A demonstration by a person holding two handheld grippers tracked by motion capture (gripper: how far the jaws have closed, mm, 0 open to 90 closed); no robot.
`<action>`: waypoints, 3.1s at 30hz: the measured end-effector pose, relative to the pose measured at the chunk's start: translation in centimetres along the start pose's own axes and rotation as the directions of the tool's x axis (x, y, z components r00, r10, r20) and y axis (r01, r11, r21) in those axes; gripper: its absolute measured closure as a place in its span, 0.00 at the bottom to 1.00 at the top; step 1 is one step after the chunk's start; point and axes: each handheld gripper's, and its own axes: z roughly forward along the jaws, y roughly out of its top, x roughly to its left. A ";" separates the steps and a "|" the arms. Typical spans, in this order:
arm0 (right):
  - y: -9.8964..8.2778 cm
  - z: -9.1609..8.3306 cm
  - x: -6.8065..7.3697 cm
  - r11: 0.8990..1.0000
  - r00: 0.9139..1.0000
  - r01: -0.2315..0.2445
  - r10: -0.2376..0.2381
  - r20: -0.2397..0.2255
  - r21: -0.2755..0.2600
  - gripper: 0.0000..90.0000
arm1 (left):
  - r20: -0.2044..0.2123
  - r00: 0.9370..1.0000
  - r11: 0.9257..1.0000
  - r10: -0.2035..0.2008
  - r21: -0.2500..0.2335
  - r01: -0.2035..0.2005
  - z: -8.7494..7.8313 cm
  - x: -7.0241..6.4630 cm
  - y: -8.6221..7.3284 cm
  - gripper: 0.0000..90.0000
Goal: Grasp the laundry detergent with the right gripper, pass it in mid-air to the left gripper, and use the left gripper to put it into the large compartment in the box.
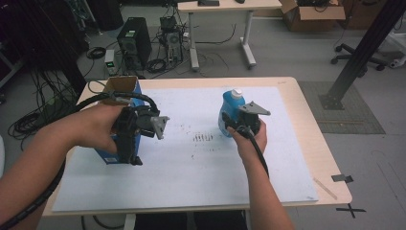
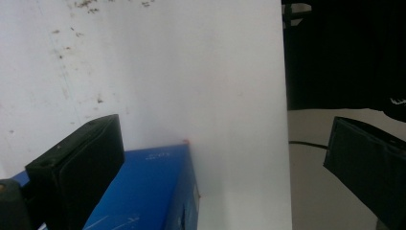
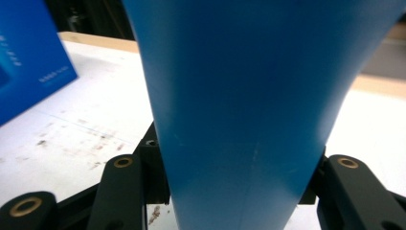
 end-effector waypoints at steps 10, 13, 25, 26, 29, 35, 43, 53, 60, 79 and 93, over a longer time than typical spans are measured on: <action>3.8 -3.7 -1.0 0.990 0.987 0.140 -0.139 -0.085 0.009 0.53 | -0.004 1.000 1.000 -0.002 0.004 0.002 -0.4 0.7 1.1 0.00; 4.6 -4.7 -1.2 0.983 0.977 0.184 -0.180 -0.116 0.022 0.53 | -0.006 1.000 1.000 -0.005 -0.008 0.005 -0.6 1.0 1.3 0.00; 5.4 -7.6 -0.7 0.937 0.885 0.348 -0.329 -0.330 0.000 0.53 | -0.007 1.000 1.000 -0.014 0.002 0.014 -1.3 1.9 2.6 0.00; 5.3 -7.8 -0.6 0.936 0.877 0.351 -0.331 -0.348 -0.004 0.53 | -0.007 1.000 1.000 -0.012 0.001 0.012 -1.3 2.0 2.7 0.00; 5.1 -8.1 -0.3 0.928 0.847 0.372 -0.348 -0.401 -0.020 0.53 | -0.005 1.000 1.000 -0.009 -0.002 0.009 -1.4 2.1 3.1 0.00; 4.5 -8.4 0.2 0.910 0.792 0.413 -0.380 -0.477 -0.039 0.52 | -0.003 1.000 1.000 -0.002 -0.001 0.002 -1.5 2.2 3.7 0.00; 2.9 -8.1 1.0 0.902 0.745 0.428 -0.390 -0.541 -0.061 0.52 | 0.002 1.000 1.000 0.005 -0.007 -0.005 -1.3 2.4 4.2 0.00; 0.7 -7.2 1.6 0.917 0.723 0.392 -0.359 -0.590 -0.077 0.52 | 0.016 1.000 1.000 0.017 -0.006 -0.017 -0.8 2.5 4.8 0.00; -0.4 -6.3 2.5 0.921 0.700 0.379 -0.348 -0.624 -0.089 0.52 | 0.025 1.000 1.000 0.018 0.001 -0.018 -0.3 2.6 5.2 0.00; -1.3 -4.2 6.7 0.913 0.599 0.388 -0.353 -0.719 -0.124 0.52 | 0.031 0.999 1.000 0.026 -0.011 -0.025 0.2 2.6 5.4 0.00; -1.2 -3.0 8.8 0.907 0.571 0.396 -0.364 -0.736 -0.141 0.52 | 0.048 0.999 1.000 0.017 -0.008 -0.017 0.9 2.9 6.0 0.00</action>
